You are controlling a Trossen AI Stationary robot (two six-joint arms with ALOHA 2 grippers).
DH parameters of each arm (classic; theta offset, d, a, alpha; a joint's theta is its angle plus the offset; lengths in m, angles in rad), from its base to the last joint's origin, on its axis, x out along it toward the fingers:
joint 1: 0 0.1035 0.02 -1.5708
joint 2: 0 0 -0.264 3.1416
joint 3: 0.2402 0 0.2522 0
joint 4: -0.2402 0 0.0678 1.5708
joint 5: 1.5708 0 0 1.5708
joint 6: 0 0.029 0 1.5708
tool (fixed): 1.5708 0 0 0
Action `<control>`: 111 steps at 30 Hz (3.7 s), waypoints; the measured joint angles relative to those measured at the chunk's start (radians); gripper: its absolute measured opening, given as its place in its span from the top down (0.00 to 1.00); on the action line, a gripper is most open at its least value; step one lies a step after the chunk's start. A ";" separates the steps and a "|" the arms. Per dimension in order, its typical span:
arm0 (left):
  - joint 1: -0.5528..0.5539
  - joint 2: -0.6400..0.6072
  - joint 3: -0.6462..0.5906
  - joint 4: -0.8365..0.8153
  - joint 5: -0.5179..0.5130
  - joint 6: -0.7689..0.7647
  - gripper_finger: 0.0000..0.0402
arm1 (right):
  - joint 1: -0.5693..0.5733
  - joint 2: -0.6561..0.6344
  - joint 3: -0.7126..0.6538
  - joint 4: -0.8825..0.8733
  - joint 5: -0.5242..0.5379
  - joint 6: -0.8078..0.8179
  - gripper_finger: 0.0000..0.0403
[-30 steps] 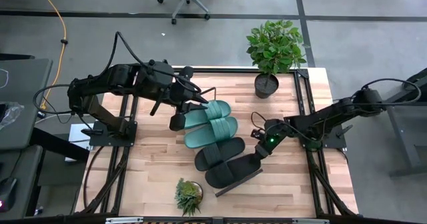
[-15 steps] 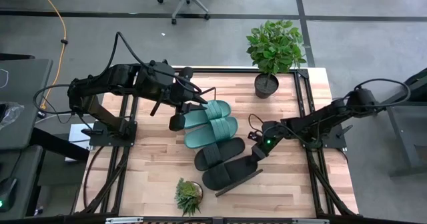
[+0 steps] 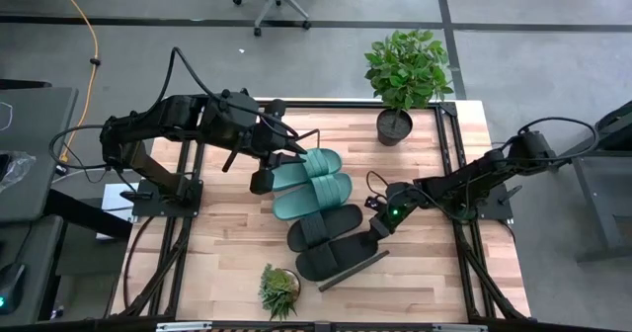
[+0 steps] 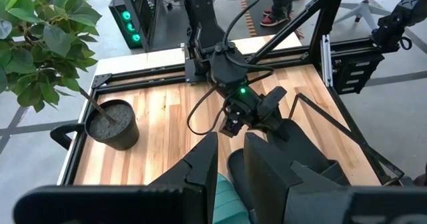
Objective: Pick and place slides into the shelf
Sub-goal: Put the black slide on the shelf, then return to Home Position
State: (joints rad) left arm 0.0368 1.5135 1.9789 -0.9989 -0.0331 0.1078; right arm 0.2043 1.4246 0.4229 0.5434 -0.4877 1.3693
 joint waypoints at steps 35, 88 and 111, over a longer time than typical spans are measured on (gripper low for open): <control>0.000 0.000 0.000 0.000 0.000 0.016 0.84 | -0.001 -0.001 0.000 -0.060 -0.019 0.018 0.59; 0.000 0.000 0.000 -0.010 0.000 0.018 0.84 | -0.164 -0.547 0.001 -0.913 0.275 -0.252 0.58; 0.002 0.000 0.000 -0.135 0.041 0.018 0.84 | -0.138 -0.958 0.485 -1.085 0.687 -0.922 0.75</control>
State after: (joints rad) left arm 0.0391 1.5135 1.9789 -1.1334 0.0082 0.1261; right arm 0.0664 0.4669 0.9083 -0.5414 0.1996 0.4471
